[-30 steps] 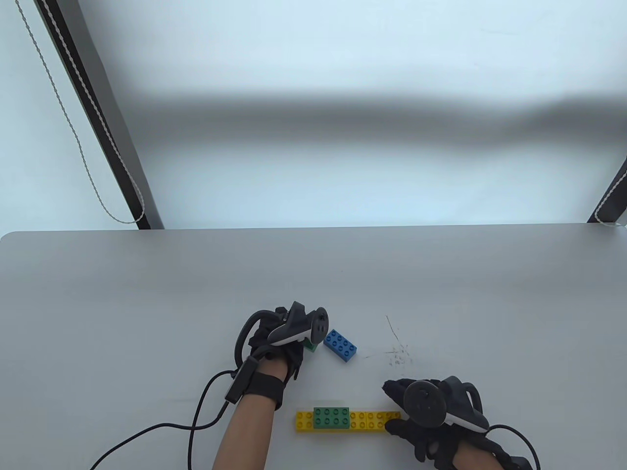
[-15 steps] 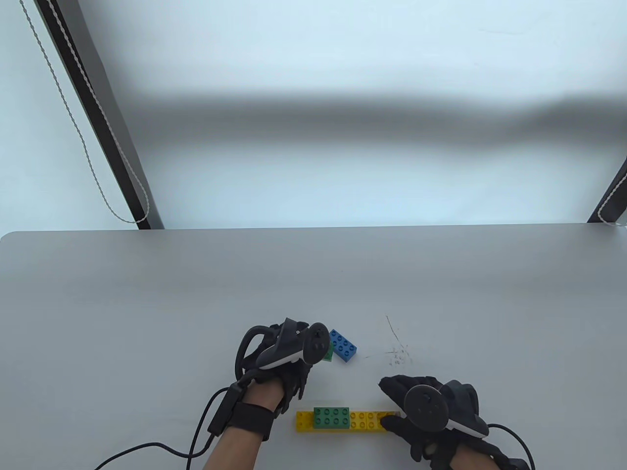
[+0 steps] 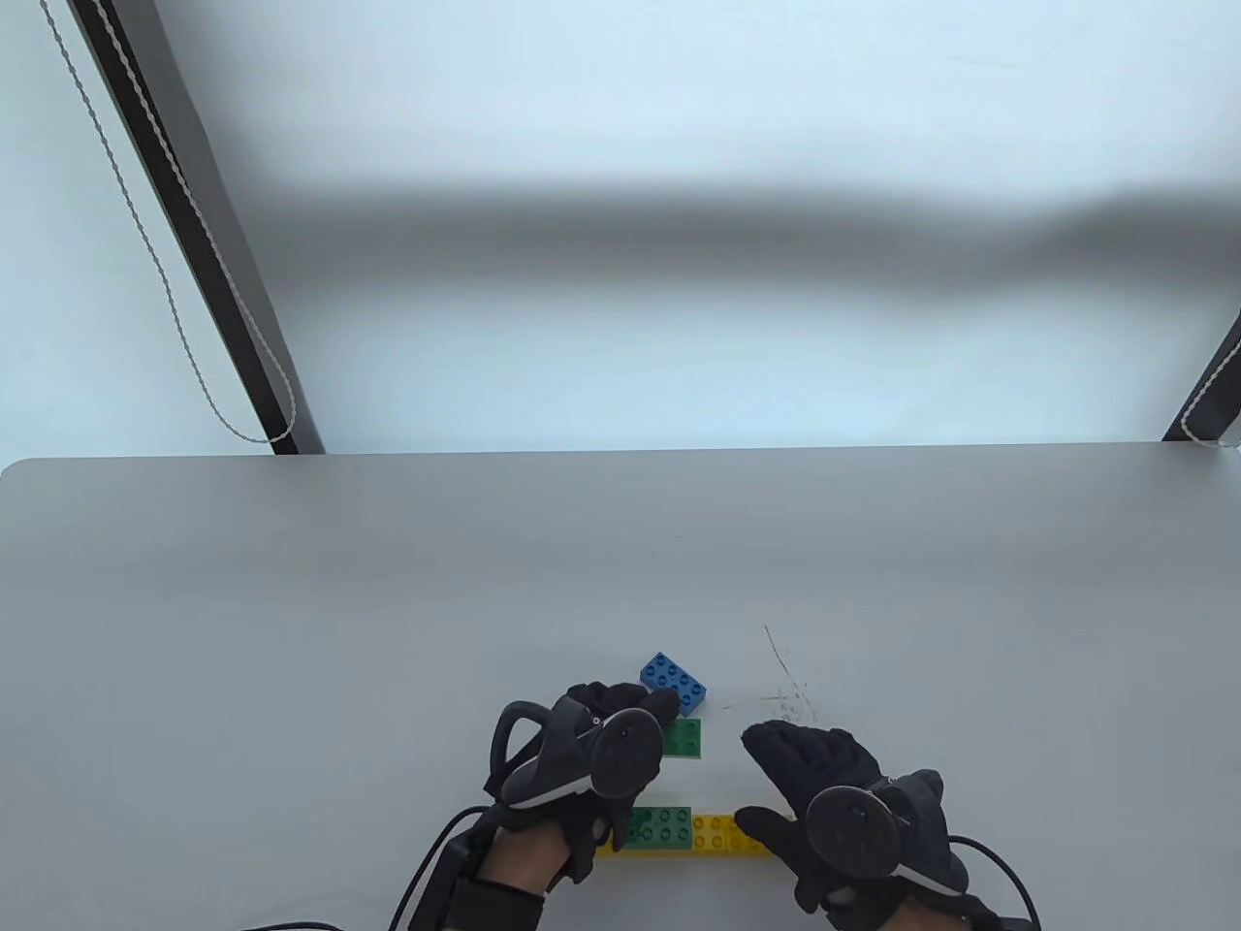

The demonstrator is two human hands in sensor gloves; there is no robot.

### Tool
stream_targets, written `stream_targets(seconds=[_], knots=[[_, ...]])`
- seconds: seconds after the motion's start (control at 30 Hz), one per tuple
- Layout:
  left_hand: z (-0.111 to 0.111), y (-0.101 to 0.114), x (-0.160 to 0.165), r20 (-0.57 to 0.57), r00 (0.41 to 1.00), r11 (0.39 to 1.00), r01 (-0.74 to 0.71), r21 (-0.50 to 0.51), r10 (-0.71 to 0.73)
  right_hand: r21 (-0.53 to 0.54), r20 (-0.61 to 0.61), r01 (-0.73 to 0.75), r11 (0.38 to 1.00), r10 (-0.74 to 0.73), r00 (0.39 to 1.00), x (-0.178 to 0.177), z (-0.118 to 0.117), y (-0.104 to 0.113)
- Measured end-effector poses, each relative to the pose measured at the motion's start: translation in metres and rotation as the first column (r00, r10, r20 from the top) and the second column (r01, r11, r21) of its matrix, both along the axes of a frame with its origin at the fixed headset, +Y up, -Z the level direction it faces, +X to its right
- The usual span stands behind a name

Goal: Stack lego bricks

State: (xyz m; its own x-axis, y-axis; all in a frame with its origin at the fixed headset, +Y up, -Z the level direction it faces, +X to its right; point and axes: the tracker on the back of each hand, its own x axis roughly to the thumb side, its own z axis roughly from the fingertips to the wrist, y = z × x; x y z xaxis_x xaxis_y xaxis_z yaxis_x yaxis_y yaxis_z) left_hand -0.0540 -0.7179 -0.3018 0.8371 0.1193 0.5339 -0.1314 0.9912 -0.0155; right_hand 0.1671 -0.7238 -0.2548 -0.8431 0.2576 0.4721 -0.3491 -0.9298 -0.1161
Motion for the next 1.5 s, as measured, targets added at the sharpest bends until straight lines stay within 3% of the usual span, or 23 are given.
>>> stream_targets(seconds=[0.4,0.77,1.17,1.5], knots=[[0.033,0.006,0.023,0.06,0.998,0.998,-0.004,0.061,0.0,0.052,-0.012,-0.002,0.999,0.003,1.0,-0.018,0.007,-0.003],[0.04,0.003,0.032,0.074,0.997,0.997,0.018,0.076,-0.024,0.068,-0.016,-0.004,0.998,0.005,1.0,-0.019,0.007,-0.002],[0.036,-0.002,0.021,0.08,0.997,1.0,0.008,0.008,-0.009,0.001,-0.016,0.011,1.0,-0.011,1.0,-0.005,0.001,-0.002],[0.026,-0.017,0.009,0.096,0.995,0.992,0.051,-0.111,-0.04,-0.181,-0.007,0.036,0.983,-0.038,0.999,0.011,-0.011,-0.018]])
